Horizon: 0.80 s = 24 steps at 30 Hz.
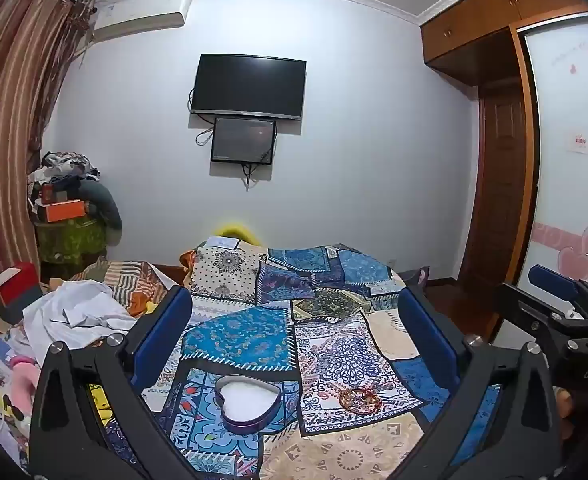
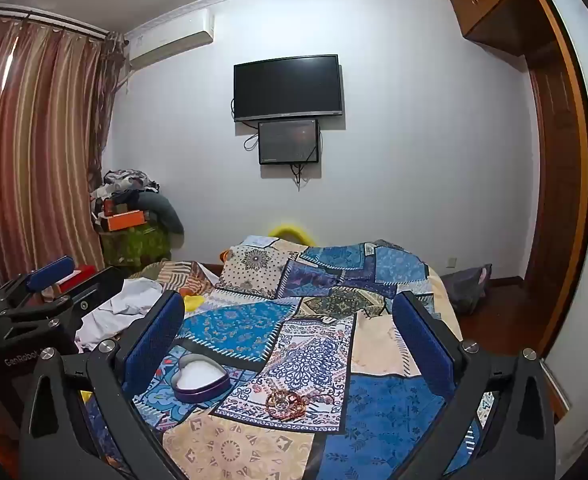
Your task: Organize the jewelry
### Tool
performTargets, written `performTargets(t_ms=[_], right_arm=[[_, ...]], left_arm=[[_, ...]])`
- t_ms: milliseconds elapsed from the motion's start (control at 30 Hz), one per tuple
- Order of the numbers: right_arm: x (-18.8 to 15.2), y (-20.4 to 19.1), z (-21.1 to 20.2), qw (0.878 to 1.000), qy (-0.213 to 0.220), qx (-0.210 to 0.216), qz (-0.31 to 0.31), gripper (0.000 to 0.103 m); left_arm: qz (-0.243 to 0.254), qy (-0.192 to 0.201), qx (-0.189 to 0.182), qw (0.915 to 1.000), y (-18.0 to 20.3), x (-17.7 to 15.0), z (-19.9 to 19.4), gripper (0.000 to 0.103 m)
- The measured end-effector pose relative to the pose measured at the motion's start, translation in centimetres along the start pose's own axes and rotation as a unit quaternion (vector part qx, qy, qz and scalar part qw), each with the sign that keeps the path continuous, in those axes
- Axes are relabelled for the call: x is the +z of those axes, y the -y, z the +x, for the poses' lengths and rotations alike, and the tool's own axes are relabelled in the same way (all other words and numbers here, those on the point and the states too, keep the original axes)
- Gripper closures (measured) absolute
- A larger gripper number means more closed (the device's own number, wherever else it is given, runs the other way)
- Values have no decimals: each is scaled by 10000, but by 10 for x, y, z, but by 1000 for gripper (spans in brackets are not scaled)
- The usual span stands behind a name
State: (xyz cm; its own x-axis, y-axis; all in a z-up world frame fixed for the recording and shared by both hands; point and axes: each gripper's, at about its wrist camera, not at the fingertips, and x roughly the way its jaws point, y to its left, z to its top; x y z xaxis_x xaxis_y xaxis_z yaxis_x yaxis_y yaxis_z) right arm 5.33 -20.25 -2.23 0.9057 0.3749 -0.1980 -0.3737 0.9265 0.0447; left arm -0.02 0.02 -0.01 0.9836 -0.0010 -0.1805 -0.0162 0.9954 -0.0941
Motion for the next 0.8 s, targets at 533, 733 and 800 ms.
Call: performTargets(t_ms=[533,733,800], right_arm=[[-2,-2,1,10000,-68,0,-30,0],[-2,-3,3,10000,-76,-2,-31,0],[-1,-3,3,10000,-77,0,-33,0]], left_arm=[[-47,-75,19,10000,-3,0,2,0],[-56,-82,30,9999,-3,-1,2,0],[-58,-80,30,9999,-3,-2,3,0]])
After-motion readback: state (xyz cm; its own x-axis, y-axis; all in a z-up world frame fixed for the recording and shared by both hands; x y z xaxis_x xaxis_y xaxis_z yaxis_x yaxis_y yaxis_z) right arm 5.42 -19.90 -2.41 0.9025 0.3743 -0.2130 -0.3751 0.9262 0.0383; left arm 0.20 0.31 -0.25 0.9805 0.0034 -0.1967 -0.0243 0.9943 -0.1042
